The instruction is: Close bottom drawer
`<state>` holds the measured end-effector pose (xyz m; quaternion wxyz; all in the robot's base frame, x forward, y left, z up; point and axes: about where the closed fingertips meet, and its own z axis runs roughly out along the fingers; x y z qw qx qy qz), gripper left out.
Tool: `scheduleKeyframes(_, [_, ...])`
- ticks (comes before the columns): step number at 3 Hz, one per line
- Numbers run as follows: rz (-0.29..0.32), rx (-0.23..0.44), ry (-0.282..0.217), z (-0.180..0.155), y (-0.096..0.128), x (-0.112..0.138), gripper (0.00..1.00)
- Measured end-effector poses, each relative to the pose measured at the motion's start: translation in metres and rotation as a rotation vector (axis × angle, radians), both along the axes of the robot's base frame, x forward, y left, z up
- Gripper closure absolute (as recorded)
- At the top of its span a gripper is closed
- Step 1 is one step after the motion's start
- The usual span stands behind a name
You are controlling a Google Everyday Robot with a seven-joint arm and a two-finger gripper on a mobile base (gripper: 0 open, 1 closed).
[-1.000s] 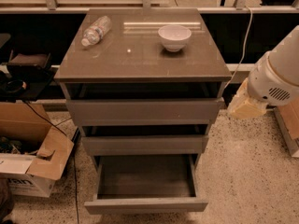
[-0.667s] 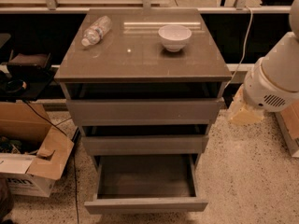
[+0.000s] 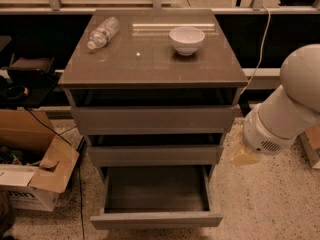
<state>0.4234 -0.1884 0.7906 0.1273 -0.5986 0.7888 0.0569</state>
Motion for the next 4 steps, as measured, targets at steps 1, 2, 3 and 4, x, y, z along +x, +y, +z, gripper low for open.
scheduleKeyframes(1, [0.0, -0.007, 0.004, -0.007, 0.001, -0.001, 1.0])
scheduleKeyframes(2, [-0.009, -0.083, 0.002, -0.004, -0.001, -0.002, 1.0])
scheduleKeyframes(3, [0.006, -0.081, 0.037, -0.037, 0.006, -0.008, 1.0])
scheduleKeyframes(4, [-0.001, -0.023, 0.068, -0.079, 0.007, -0.008, 1.0])
